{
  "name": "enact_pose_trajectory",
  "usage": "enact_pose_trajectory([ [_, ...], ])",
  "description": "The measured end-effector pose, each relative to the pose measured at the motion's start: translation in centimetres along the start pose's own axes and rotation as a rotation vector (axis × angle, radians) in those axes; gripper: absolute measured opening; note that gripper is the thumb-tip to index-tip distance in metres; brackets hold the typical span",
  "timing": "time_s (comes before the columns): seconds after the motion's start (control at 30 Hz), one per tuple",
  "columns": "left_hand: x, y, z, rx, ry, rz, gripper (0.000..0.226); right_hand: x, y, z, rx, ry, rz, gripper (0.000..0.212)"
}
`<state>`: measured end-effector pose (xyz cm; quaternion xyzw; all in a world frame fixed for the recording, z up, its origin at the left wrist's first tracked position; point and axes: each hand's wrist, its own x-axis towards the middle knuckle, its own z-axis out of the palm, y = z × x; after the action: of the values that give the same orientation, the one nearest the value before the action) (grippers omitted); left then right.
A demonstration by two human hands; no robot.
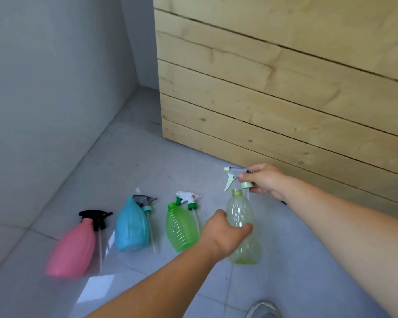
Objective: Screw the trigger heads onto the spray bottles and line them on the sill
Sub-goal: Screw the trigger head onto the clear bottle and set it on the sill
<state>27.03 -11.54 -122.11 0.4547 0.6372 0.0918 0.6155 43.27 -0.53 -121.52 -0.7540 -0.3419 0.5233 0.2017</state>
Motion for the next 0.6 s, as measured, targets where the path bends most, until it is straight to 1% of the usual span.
enact_pose_trajectory([
  [0.07, -2.4, 1.2, -1.9, 0.004, 0.010, 0.060, 0.043, -2.1, -2.8, -0.4, 0.012, -0.005, -0.057, 0.052],
  [0.1, -3.9, 1.7, -3.1, 0.011, 0.022, 0.095, 0.045, -3.5, -4.2, -0.5, 0.023, -0.016, -0.096, 0.053],
  [0.23, -9.3, 2.6, -7.9, 0.012, 0.050, 0.180, 0.070, -9.8, -9.5, -0.3, 0.098, -0.026, -0.283, 0.033],
  [0.37, -15.0, 2.5, -12.6, -0.035, 0.054, 0.220, 0.075, -16.5, -14.1, 0.2, 0.176, 0.036, -0.471, 0.024],
  [0.47, -19.7, 2.4, -16.1, -0.057, 0.056, 0.239, 0.066, -21.9, -17.1, 0.5, 0.273, 0.078, -0.606, 0.013],
  [0.57, -23.3, 1.6, -18.6, -0.033, 0.055, 0.253, 0.077, -26.3, -19.3, 0.9, 0.442, 0.081, -0.688, 0.013],
  [0.6, -24.4, 1.1, -19.4, -0.035, 0.059, 0.256, 0.077, -27.8, -19.9, 1.2, 0.496, 0.079, -0.711, 0.012],
])
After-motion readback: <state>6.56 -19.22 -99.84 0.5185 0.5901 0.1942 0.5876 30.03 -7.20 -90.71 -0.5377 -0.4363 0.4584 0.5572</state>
